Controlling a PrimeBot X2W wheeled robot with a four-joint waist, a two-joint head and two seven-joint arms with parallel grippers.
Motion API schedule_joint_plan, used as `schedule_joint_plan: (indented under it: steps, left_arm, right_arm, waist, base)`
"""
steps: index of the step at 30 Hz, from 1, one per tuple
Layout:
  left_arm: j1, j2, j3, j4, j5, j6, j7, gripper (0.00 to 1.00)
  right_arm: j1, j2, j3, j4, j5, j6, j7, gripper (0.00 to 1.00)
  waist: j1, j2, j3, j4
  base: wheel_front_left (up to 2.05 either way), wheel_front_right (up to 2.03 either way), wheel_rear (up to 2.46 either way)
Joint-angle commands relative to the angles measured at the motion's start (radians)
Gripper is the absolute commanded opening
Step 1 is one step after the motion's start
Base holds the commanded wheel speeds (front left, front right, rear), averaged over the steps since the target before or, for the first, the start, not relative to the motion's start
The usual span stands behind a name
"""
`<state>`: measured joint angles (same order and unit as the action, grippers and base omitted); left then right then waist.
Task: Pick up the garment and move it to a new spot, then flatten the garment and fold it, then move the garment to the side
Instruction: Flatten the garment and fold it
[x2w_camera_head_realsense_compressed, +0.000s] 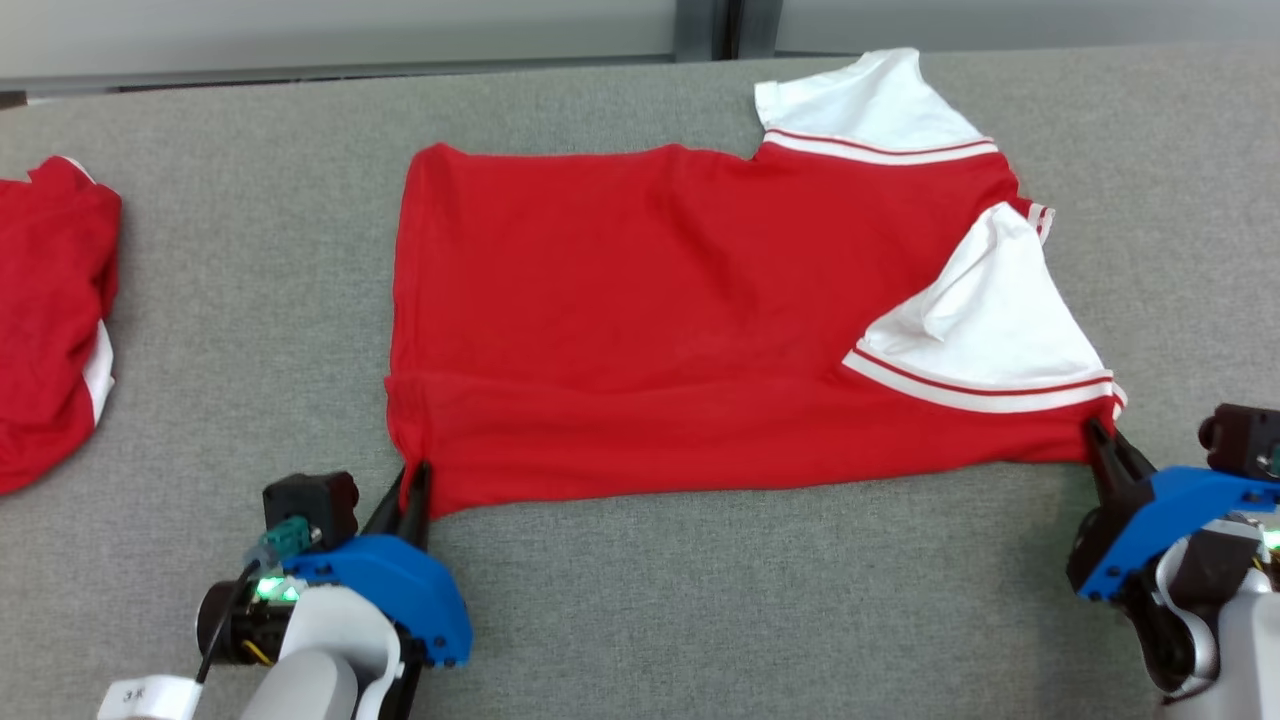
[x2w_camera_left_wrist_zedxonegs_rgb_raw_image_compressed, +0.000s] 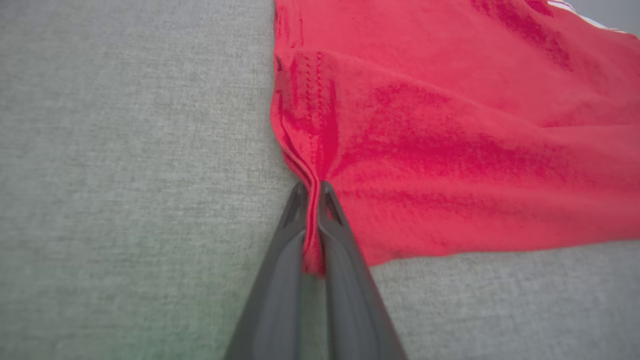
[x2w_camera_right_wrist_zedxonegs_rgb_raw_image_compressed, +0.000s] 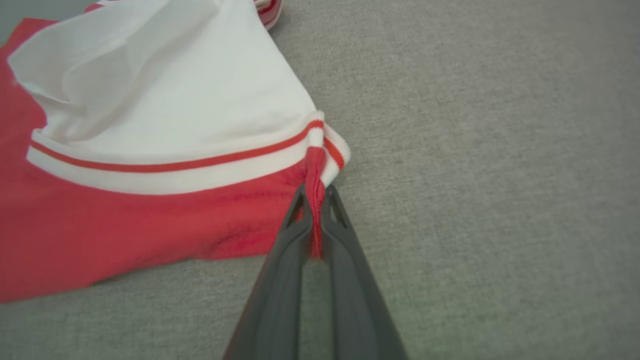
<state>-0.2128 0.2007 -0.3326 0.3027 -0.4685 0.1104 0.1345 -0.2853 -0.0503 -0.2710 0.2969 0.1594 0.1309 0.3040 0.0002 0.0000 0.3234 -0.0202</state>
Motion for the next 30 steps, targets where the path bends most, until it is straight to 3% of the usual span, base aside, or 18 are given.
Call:
schedule_joint_plan:
  steps: [1, 8, 14, 15, 16, 17, 18, 20, 25, 30]
  left_arm:
    - [0.039, 0.014, -0.009, 0.001, 0.006, -0.002, 0.013, 0.0]
    - [0.158, 0.066, -0.018, -0.136, -0.004, 0.018, 0.078, 0.0]
    - [0.279, 0.1, -0.023, -0.254, -0.027, 0.053, 0.164, 0.0]
    - [0.297, 0.102, -0.023, -0.267, -0.029, 0.061, 0.177, 0.0]
    - [0.309, 0.106, -0.025, -0.276, -0.031, 0.066, 0.191, 0.01]
    - [0.315, 0.109, -0.029, -0.285, -0.034, 0.066, 0.203, 0.46]
    - [0.32, 0.112, -0.03, -0.293, -0.037, 0.065, 0.207, 1.0]
    - [0.322, 0.119, -0.031, -0.303, -0.038, 0.058, 0.208, 1.0]
    - [0.214, 0.154, -0.021, -0.329, -0.06, -0.009, 0.233, 1.0]
    - [0.031, 0.256, 0.015, -0.378, -0.135, -0.108, 0.404, 1.0]
  right_arm:
    - [0.031, -0.001, -0.008, -0.035, -0.002, 0.0, 0.01, 0.0]
    - [0.209, -0.002, -0.036, -0.271, 0.045, 0.0, 0.132, 0.0]
    - [0.347, -0.002, -0.058, -0.363, 0.111, 0.0, 0.2, 0.0]
    - [0.364, -0.002, -0.056, -0.365, 0.119, 0.0, 0.205, 0.08]
    - [0.378, -0.002, -0.053, -0.362, 0.126, 0.0, 0.212, 0.45]
    - [0.384, -0.002, -0.051, -0.359, 0.133, 0.0, 0.214, 1.0]
    - [0.39, -0.002, -0.047, -0.356, 0.137, 0.0, 0.217, 1.0]
    - [0.381, -0.001, -0.031, -0.357, 0.138, 0.0, 0.222, 1.0]
    - [0.263, -0.009, 0.027, -0.433, 0.063, 0.0, 0.282, 1.0]
    - [0.03, -0.084, 0.165, -0.441, 0.076, 0.0, 0.405, 1.0]
  waist:
    - [-0.0002, 0.0, -0.017, -0.006]
    - [-0.0002, 0.0, -0.089, -0.015]
    - [-0.0002, 0.0, -0.12, -0.019]
    - [-0.0002, 0.0, -0.12, -0.019]
    - [-0.0002, 0.0, -0.12, -0.019]
    - [-0.0002, 0.0, -0.12, -0.02]
    - [-0.0002, 0.0, -0.118, -0.02]
    - [-0.0002, 0.0, -0.111, -0.021]
    - [-0.0002, 0.0, -0.075, -0.027]
    - [-0.0002, 0.0, -0.022, -0.062]
  base:
    - [0.0, 0.0, 0.0]
    - [0.0, 0.0, 0.0]
    - [0.0, 0.0, 0.0]
    - [0.0, 0.0, 0.0]
    - [0.0, 0.0, 0.0]
    - [0.0, 0.0, 0.0]
    - [0.0, 0.0, 0.0]
    - [0.0, 0.0, 0.0]
    - [0.0, 0.0, 0.0]
    - [0.0, 0.0, 0.0]
